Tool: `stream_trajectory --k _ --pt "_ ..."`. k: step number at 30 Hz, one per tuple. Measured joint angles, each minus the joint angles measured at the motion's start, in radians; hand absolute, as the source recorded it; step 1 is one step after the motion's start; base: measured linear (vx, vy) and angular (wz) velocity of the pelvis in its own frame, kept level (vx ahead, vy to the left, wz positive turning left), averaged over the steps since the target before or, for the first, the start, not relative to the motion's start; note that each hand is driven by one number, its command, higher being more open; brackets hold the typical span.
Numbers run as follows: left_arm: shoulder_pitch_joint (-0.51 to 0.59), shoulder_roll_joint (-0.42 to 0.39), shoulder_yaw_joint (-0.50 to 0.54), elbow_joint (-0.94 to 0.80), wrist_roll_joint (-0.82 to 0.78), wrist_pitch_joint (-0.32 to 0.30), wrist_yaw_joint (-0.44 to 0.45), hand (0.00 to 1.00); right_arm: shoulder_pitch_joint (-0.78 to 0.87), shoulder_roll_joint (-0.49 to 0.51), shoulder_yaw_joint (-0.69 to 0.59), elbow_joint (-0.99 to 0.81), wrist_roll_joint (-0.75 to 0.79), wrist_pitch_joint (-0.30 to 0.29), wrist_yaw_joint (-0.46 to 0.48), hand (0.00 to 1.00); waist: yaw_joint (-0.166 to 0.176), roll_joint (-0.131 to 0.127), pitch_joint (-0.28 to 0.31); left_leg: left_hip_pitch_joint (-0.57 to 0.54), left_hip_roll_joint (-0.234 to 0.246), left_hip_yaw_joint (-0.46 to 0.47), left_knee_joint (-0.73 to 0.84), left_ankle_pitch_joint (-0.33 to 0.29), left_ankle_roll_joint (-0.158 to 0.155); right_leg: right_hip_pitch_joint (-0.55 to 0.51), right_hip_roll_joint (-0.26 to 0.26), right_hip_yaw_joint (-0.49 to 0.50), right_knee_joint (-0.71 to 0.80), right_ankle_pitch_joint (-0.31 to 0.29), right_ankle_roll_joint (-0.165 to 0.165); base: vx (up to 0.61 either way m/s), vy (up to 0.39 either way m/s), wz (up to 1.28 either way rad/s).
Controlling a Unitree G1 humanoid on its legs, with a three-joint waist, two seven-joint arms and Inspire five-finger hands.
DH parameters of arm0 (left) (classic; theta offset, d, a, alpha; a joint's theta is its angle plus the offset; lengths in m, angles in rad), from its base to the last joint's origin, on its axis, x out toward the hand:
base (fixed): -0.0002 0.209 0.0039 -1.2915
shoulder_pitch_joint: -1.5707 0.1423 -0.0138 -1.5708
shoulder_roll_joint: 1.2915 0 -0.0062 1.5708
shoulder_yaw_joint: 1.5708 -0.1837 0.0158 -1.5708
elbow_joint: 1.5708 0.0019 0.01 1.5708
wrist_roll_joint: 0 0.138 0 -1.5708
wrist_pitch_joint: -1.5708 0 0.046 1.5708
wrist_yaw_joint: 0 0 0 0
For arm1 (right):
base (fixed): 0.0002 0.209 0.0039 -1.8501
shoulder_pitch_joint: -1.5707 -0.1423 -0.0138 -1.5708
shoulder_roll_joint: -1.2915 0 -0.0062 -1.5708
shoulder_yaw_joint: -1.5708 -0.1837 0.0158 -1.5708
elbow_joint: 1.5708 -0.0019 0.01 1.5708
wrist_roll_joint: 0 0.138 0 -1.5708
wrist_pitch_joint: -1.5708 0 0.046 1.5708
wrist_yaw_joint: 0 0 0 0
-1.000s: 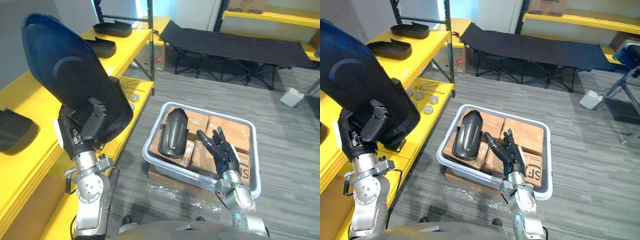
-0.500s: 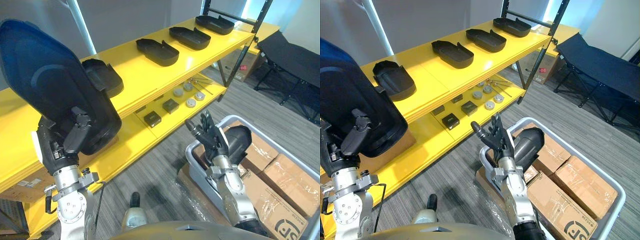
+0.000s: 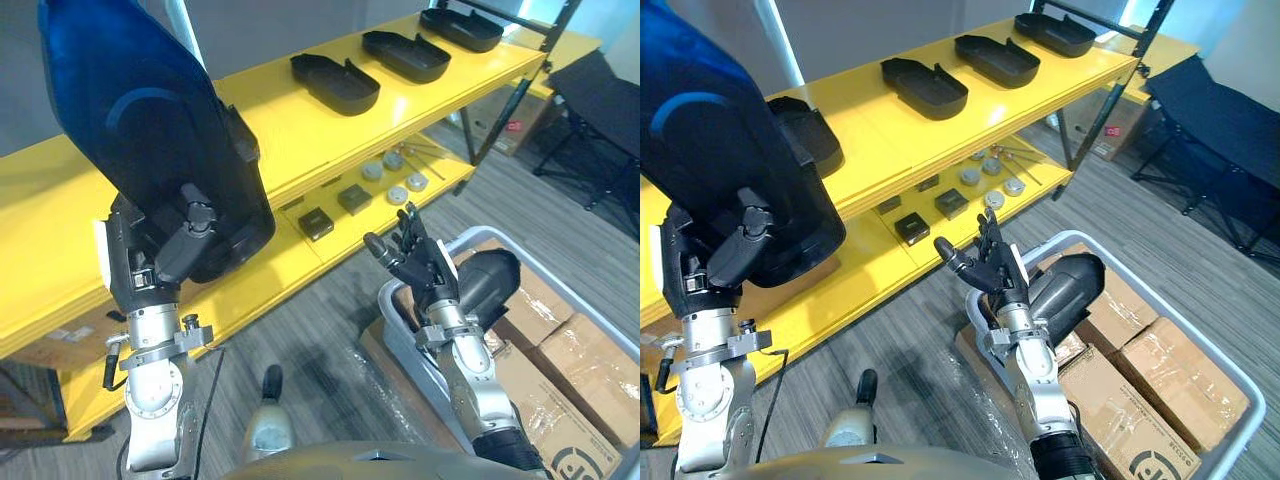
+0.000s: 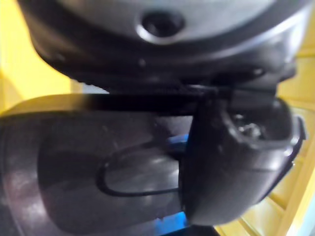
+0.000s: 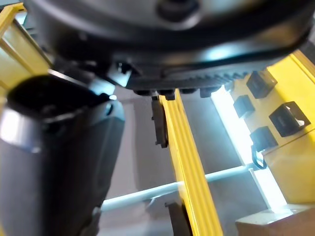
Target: Walk over and take three plastic housings, then place them on the shelf
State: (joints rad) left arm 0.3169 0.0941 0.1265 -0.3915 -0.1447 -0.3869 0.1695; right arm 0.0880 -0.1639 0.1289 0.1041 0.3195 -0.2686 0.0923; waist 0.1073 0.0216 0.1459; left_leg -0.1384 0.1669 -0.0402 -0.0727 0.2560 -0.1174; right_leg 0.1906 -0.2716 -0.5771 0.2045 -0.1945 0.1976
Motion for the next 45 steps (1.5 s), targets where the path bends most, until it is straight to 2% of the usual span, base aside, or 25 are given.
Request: stream_trajectory --k 4,6,8,11,12,13,14,15,16,17,18,19,20,21,22,24,25,26,27,29,35,36,38,40,45 --pt "0.045 0.000 0.011 0.000 0.000 -0.002 -0.006 0.00 0.021 0.001 -0.001 -0.012 0.000 0.000 0.011 1.00 0.012 -0.006 0.006 -0.018 -0.002 -0.025 0.007 0.004 0.001 0.003 0.001 -0.028 0.021 -0.017 0.004 -0.05 -0.006 0.26" --pt "0.050 -0.001 0.024 0.000 0.000 -0.003 -0.022 0.00 0.020 0.002 -0.005 -0.025 0.001 -0.002 0.009 1.00 0.027 -0.023 0.016 -0.032 -0.018 -0.039 0.017 -0.002 -0.004 0.011 -0.009 -0.047 0.020 -0.019 0.006 -0.01 0.031 0.26" --pt "0.050 -0.003 0.048 0.000 0.000 -0.006 -0.040 0.00 0.016 0.011 -0.006 -0.043 0.001 -0.009 0.008 1.00 0.031 -0.044 0.027 -0.032 -0.047 -0.050 0.018 -0.011 -0.008 0.028 -0.031 -0.066 0.021 -0.025 0.014 0.03 0.054 0.37" --pt "0.049 -0.005 0.090 -0.011 0.010 -0.007 -0.048 0.00 0.012 0.044 -0.020 -0.052 0.000 -0.056 0.000 1.00 0.048 -0.100 0.034 -0.062 -0.136 -0.034 0.101 -0.072 0.027 0.057 -0.108 -0.084 0.024 -0.036 -0.030 0.10 0.116 0.38" --pt "0.043 -0.011 0.099 -0.013 0.032 -0.010 -0.044 0.00 0.010 0.041 -0.037 -0.053 -0.002 -0.066 -0.012 1.00 0.044 -0.092 0.042 -0.086 -0.161 -0.041 0.195 -0.133 0.029 0.055 -0.141 -0.057 0.123 0.002 -0.080 0.16 0.220 0.57" --pt "0.040 -0.004 0.102 -0.013 0.038 -0.013 -0.049 0.00 0.012 0.040 -0.050 -0.052 -0.026 -0.069 -0.031 1.00 0.033 -0.085 0.040 -0.088 -0.180 -0.060 0.243 -0.168 0.047 -0.003 -0.183 0.012 0.276 0.062 -0.149 0.16 0.233 0.58" --pt "0.040 0.000 0.106 -0.013 0.038 -0.019 -0.049 0.00 0.009 0.040 -0.058 -0.052 -0.043 -0.072 -0.037 1.00 0.030 -0.084 0.039 -0.083 -0.186 -0.062 0.254 -0.189 0.048 -0.037 -0.198 0.054 0.344 0.107 -0.186 0.16 0.259 0.51" --pt "0.039 0.007 0.116 -0.017 0.040 -0.026 -0.045 0.00 0.005 0.040 -0.068 -0.052 -0.060 -0.086 -0.042 1.00 0.025 -0.082 0.037 -0.072 -0.194 -0.067 0.263 -0.213 0.071 -0.097 -0.205 0.153 0.441 0.248 -0.204 0.22 0.235 0.38" --pt "0.033 0.017 0.121 -0.019 0.043 -0.026 -0.026 0.00 0.003 0.044 -0.075 -0.052 -0.076 -0.104 -0.047 1.00 0.016 -0.075 0.039 -0.053 -0.198 -0.083 0.251 -0.224 0.088 -0.155 -0.197 0.240 0.523 0.349 -0.166 0.25 0.216 0.50" --pt "0.021 0.030 0.122 -0.018 0.042 -0.026 -0.007 0.00 -0.004 0.045 -0.076 -0.051 -0.080 -0.113 -0.049 1.00 0.002 -0.072 0.042 -0.041 -0.194 -0.117 0.241 -0.226 0.104 -0.203 -0.170 0.284 0.600 0.205 -0.125 0.27 0.121 0.47" --pt "0.011 0.031 0.126 -0.015 0.041 -0.024 0.005 0.00 -0.012 0.041 -0.077 -0.052 -0.080 -0.113 -0.047 1.00 -0.007 -0.070 0.043 -0.028 -0.192 -0.134 0.233 -0.221 0.115 -0.230 -0.137 0.299 0.626 0.115 -0.130 0.25 0.082 0.57" --pt "-0.029 0.032 0.128 0.006 0.038 -0.020 0.033 0.00 -0.024 0.036 -0.092 -0.054 -0.081 -0.113 -0.047 1.00 -0.021 -0.058 0.050 0.020 -0.184 -0.165 0.204 -0.221 0.122 -0.259 -0.042 0.315 0.591 -0.007 -0.130 0.25 0.083 0.51" --pt "-0.045 0.036 0.126 0.014 0.038 -0.020 0.042 0.00 -0.026 0.034 -0.103 -0.058 -0.081 -0.113 -0.050 1.00 -0.025 -0.051 0.055 0.037 -0.185 -0.175 0.197 -0.223 0.126 -0.265 -0.004 0.322 0.545 -0.030 -0.133 0.28 0.097 0.64" --pt "-0.079 0.045 0.119 0.033 0.038 -0.020 0.055 0.00 -0.027 0.026 -0.125 -0.080 -0.081 -0.115 -0.058 1.00 -0.033 -0.053 0.053 0.062 -0.191 -0.194 0.186 -0.229 0.135 -0.286 0.070 0.368 0.434 -0.044 -0.142 0.28 0.019 0.67" --pt "-0.120 0.050 0.110 0.057 0.038 -0.020 0.070 0.00 -0.029 0.000 -0.148 -0.106 -0.084 -0.128 -0.069 1.00 -0.044 -0.053 0.053 0.071 -0.205 -0.217 0.187 -0.236 0.139 -0.315 0.126 0.422 0.342 -0.044 -0.143 0.27 -0.029 0.76" --pt "-0.151 0.052 0.101 0.085 0.038 -0.018 0.086 0.00 -0.033 -0.039 -0.181 -0.151 -0.089 -0.153 -0.082 1.00 -0.066 -0.064 0.046 0.078 -0.235 -0.249 0.194 -0.238 0.134 -0.348 0.162 0.467 0.220 -0.028 -0.149 0.16 -0.086 0.78" --pt "-0.148 0.052 0.100 0.085 0.038 -0.016 0.089 0.00 -0.033 -0.044 -0.190 -0.167 -0.088 -0.161 -0.083 1.00 -0.070 -0.071 0.042 0.081 -0.253 -0.255 0.195 -0.246 0.133 -0.349 0.160 0.469 0.182 -0.006 -0.157 0.18 -0.142 0.76" --pt "-0.137 0.045 0.099 0.088 0.038 -0.013 0.093 0.00 -0.040 -0.050 -0.204 -0.203 -0.087 -0.190 -0.083 1.00 -0.078 -0.096 0.022 0.082 -0.299 -0.259 0.209 -0.274 0.127 -0.342 0.135 0.486 0.126 0.090 -0.156 0.21 -0.155 0.48" --pt "-0.115 0.025 0.092 0.084 0.038 -0.007 0.095 0.00 -0.054 -0.058 -0.207 -0.207 -0.087 -0.199 -0.084 1.00 -0.078 -0.069 0.009 0.074 -0.277 -0.233 0.230 -0.306 0.126 -0.323 0.143 0.464 0.100 0.091 -0.157 0.22 -0.145 0.34" --pt "-0.075 0.023 0.079 0.080 0.039 -0.007 0.086 0.00 -0.081 -0.069 -0.208 -0.210 -0.087 -0.200 -0.091 1.00 -0.063 -0.036 -0.007 0.074 -0.231 -0.184 0.265 -0.330 0.108 -0.270 0.177 0.450 0.032 0.112 -0.167 0.22 -0.085 0.03" --pt "-0.066 0.022 0.058 0.063 0.038 -0.007 0.077 0.00 -0.102 -0.067 -0.210 -0.252 -0.092 -0.199 -0.115 1.00 -0.040 -0.033 -0.017 0.078 -0.198 -0.117 0.242 -0.336 0.099 -0.224 0.201 0.429 -0.042 0.120 -0.172 0.16 -0.039 0.12" --pt "-0.067 0.022 0.045 0.061 0.038 -0.007 0.071 0.00 -0.098 -0.063 -0.228 -0.253 -0.119 -0.199 -0.129 1.00 -0.055 -0.032 -0.018 0.073 -0.172 -0.022 0.238 -0.364 0.128 -0.207 0.197 0.402 -0.057 0.123 -0.173 0.07 0.033 0.40" --pt "-0.076 0.021 0.000 0.061 0.037 -0.008 0.043 0.00 -0.057 -0.046 -0.270 -0.283 -0.120 -0.201 -0.173 1.00 -0.086 -0.031 -0.022 0.069 -0.079 0.221 0.262 -0.367 0.127 -0.183 0.180 0.334 -0.058 0.122 -0.172 0.06 0.051 0.87" --pt "-0.087 0.024 -0.035 0.061 0.038 -0.008 0.020 0.00 -0.043 -0.024 -0.316 -0.287 -0.130 -0.203 -0.204 1.00 -0.094 -0.027 -0.025 0.080 -0.091 0.232 0.240 -0.328 0.099 -0.181 0.165 0.323 -0.051 0.120 -0.171 0.04 0.114 0.62" --pt "-0.085 0.025 -0.022 0.061 0.037 -0.006 0.010 0.00 -0.032 -0.023 -0.352 -0.298 -0.075 -0.207 -0.173 1.00 -0.106 -0.026 -0.024 0.089 -0.133 0.213 0.240 -0.322 0.106 -0.151 0.133 0.331 -0.080 0.117 -0.165 -0.01 0.105 0.16"
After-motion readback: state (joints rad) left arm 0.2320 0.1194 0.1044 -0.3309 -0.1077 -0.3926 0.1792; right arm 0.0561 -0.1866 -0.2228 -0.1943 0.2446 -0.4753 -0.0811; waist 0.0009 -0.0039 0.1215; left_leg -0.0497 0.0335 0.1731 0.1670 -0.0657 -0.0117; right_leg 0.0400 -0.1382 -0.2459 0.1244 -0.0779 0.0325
